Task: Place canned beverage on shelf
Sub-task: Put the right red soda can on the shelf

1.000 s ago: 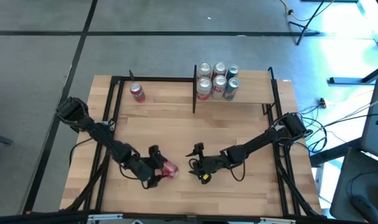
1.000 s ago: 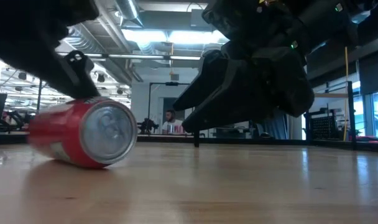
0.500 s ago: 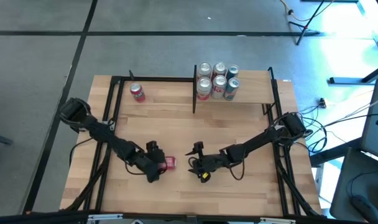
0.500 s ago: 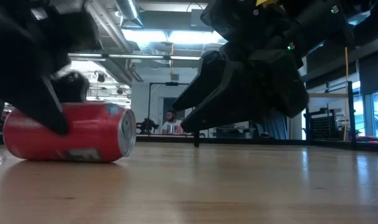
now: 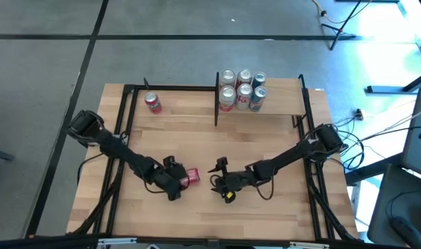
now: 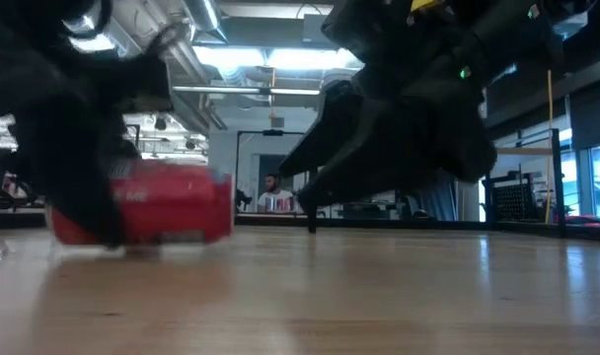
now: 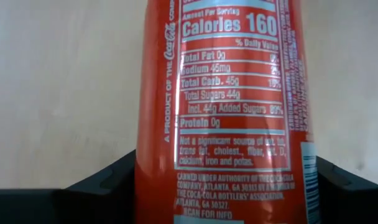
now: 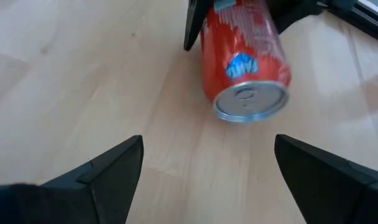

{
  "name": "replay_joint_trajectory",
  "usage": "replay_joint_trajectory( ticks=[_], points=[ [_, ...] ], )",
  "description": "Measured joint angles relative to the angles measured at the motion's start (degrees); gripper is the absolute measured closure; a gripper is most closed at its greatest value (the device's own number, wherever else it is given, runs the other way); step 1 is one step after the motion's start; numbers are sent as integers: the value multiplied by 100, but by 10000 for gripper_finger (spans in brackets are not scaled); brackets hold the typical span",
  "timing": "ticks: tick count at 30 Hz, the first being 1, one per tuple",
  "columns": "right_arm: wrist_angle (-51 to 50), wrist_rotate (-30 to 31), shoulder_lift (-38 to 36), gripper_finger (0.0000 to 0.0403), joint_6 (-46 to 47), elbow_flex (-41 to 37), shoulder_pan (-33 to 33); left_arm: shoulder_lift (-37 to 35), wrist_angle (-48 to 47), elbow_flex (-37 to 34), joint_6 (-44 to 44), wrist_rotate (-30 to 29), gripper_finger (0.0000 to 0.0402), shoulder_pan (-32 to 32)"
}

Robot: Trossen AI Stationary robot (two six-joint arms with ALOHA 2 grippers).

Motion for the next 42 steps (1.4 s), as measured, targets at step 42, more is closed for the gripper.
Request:
replay_joint_trajectory(
  ticks=[42],
  points=[
    [3721, -2704, -1769, 52, -242, -1595, -7, 598, 7805, -587, 3126, 2073, 130, 372]
  ],
)
